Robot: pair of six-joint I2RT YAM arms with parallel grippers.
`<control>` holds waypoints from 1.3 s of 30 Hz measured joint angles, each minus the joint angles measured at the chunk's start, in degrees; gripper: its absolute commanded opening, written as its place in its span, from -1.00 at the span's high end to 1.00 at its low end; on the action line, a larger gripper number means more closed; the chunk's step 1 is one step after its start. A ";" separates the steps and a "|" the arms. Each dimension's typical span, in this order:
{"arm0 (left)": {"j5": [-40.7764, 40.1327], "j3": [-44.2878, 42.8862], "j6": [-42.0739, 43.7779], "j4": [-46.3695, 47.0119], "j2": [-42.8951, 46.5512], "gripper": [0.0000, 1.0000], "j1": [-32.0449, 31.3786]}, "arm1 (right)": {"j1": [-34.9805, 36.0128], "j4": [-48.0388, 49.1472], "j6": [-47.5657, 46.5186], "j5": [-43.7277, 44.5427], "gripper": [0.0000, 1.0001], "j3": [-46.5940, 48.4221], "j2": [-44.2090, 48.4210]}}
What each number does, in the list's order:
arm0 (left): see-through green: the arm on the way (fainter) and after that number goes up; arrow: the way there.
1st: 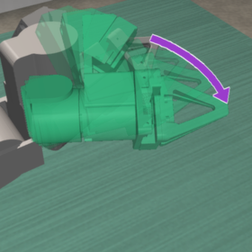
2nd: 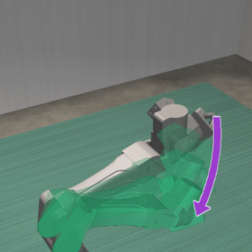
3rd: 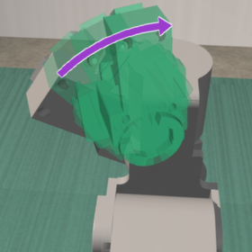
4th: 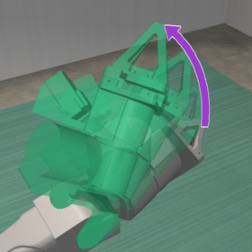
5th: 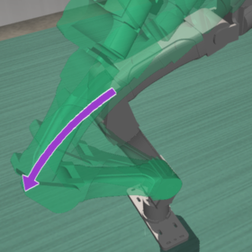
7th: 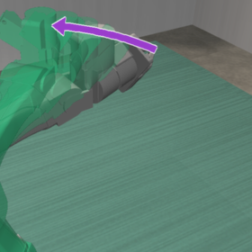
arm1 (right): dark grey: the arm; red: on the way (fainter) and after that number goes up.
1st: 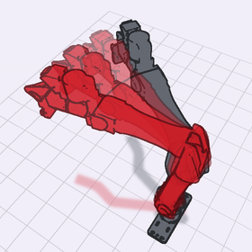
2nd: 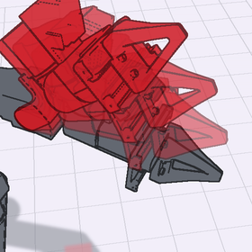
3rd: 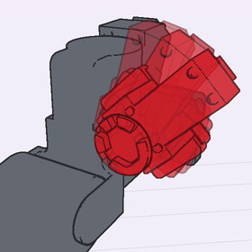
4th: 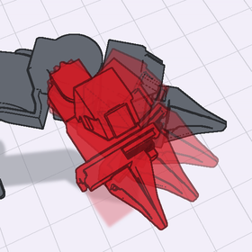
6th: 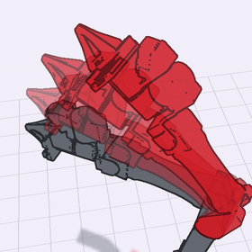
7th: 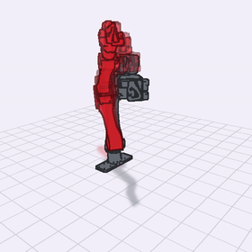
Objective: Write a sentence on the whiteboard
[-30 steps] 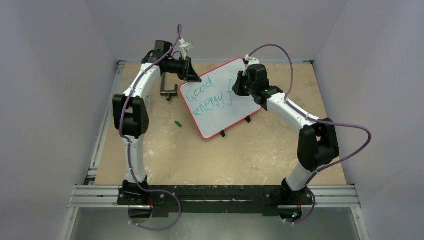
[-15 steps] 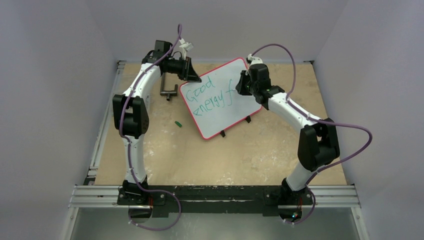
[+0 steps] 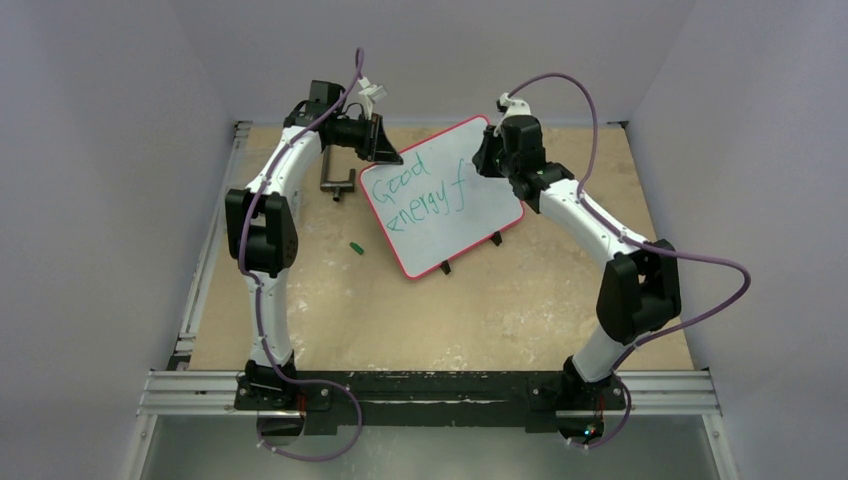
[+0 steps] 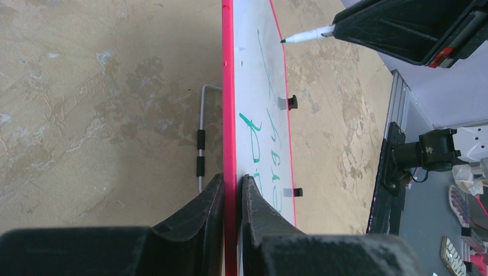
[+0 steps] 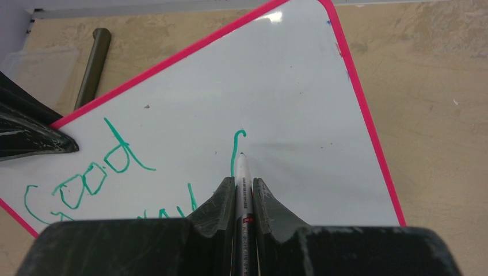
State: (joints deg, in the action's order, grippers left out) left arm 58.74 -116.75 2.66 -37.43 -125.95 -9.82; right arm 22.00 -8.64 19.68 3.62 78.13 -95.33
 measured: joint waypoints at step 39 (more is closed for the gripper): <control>-0.26 0.20 0.00 -0.02 0.07 1.00 0.02 | -0.57 0.87 0.22 0.15 1.00 -9.53 1.99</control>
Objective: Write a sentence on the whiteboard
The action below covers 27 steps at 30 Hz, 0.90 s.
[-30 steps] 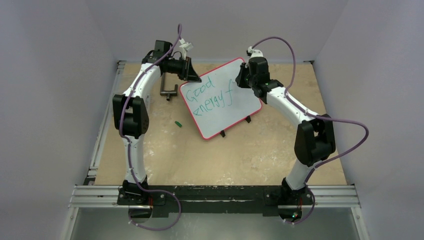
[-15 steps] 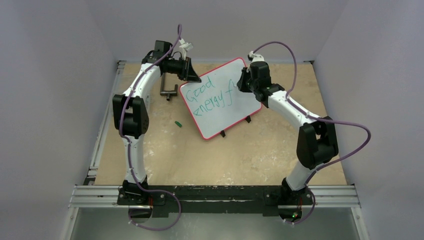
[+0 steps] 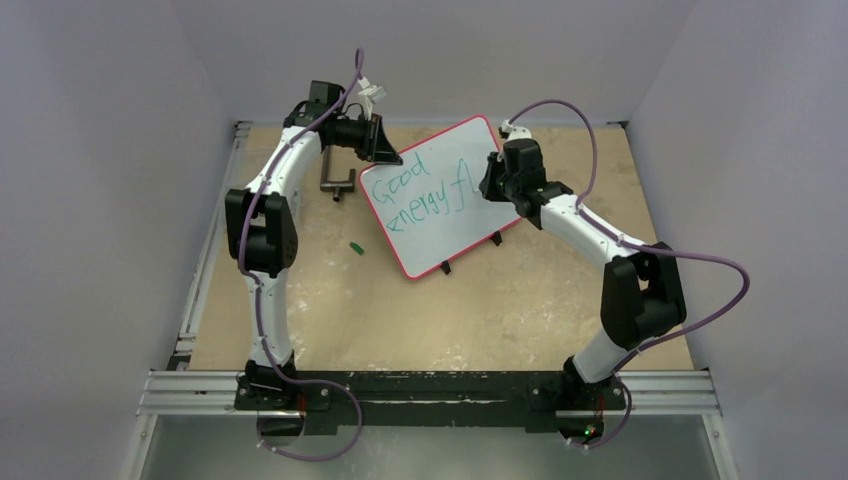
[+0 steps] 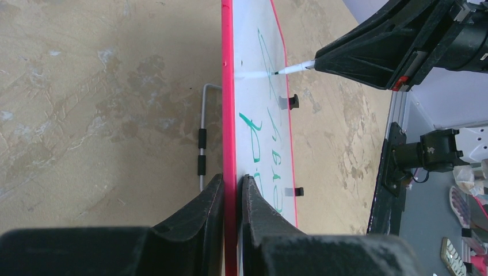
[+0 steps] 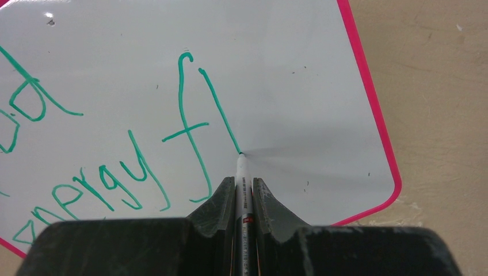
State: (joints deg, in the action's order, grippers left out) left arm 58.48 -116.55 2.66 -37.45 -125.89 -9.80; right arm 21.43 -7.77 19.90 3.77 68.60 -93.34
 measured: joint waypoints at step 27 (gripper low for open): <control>0.28 0.00 0.00 0.07 0.02 1.00 0.00 | -0.46 -2.14 -0.66 2.78 1.00 7.72 -2.60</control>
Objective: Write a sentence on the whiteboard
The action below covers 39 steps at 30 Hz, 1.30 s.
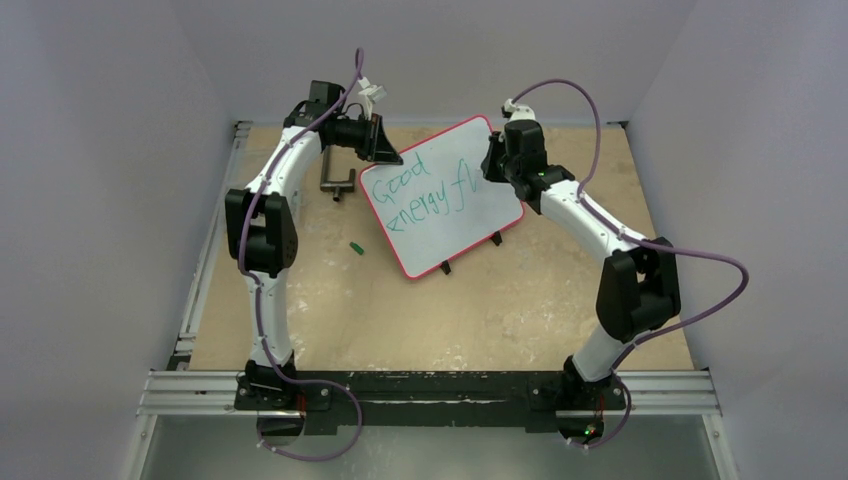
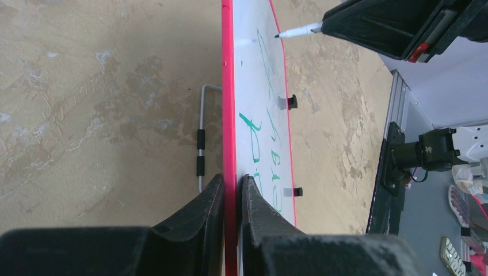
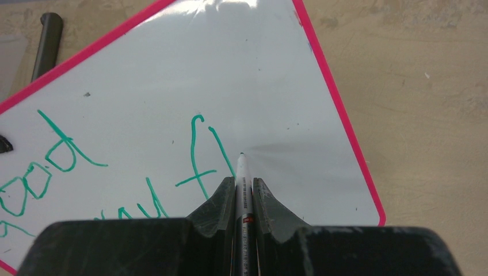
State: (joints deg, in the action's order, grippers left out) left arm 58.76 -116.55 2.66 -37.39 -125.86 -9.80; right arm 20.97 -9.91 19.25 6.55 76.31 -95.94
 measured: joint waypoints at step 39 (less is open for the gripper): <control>-0.20 0.02 0.00 -0.04 0.09 1.00 -0.02 | -0.90 1.77 0.31 -2.14 1.00 -2.73 -0.04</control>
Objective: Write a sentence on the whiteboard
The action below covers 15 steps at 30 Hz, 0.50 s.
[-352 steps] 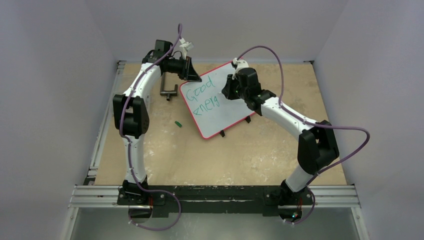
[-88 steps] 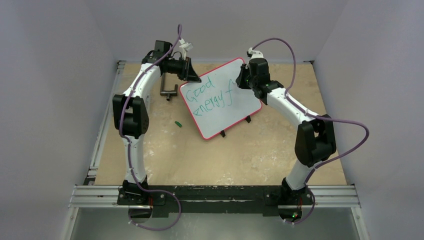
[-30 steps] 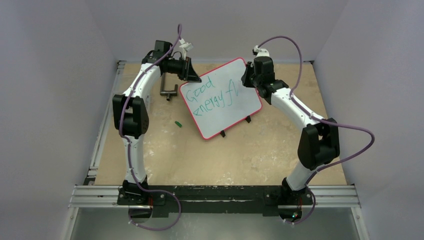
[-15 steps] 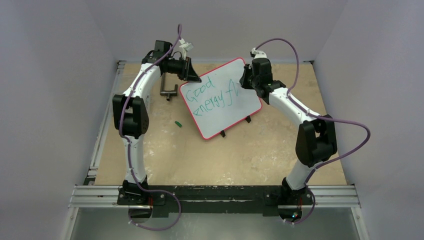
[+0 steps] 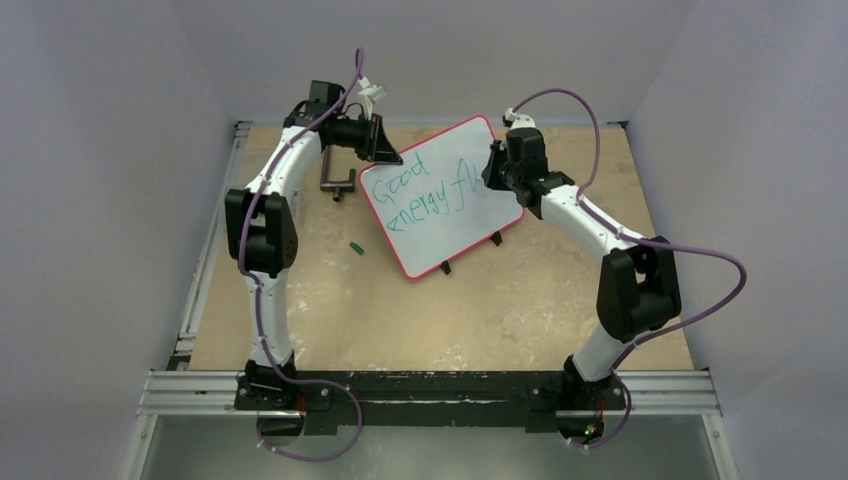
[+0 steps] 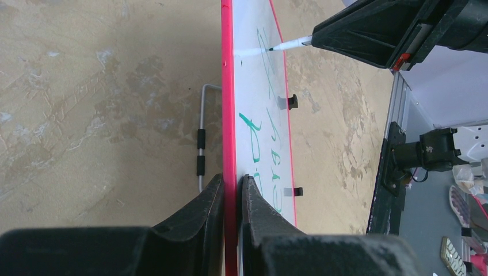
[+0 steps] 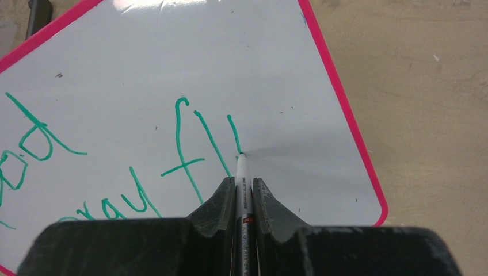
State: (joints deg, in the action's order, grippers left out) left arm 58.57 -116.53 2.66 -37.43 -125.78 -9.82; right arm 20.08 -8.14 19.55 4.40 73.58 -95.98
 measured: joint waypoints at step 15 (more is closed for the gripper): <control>0.15 0.00 0.00 0.00 0.00 1.00 0.00 | 0.00 -2.67 -0.09 2.16 1.00 4.44 -2.08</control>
State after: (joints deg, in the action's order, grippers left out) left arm 58.72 -116.53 2.66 -37.43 -125.78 -9.82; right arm 20.08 -10.81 19.46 6.57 78.02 -98.06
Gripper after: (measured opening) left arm 0.114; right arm 0.100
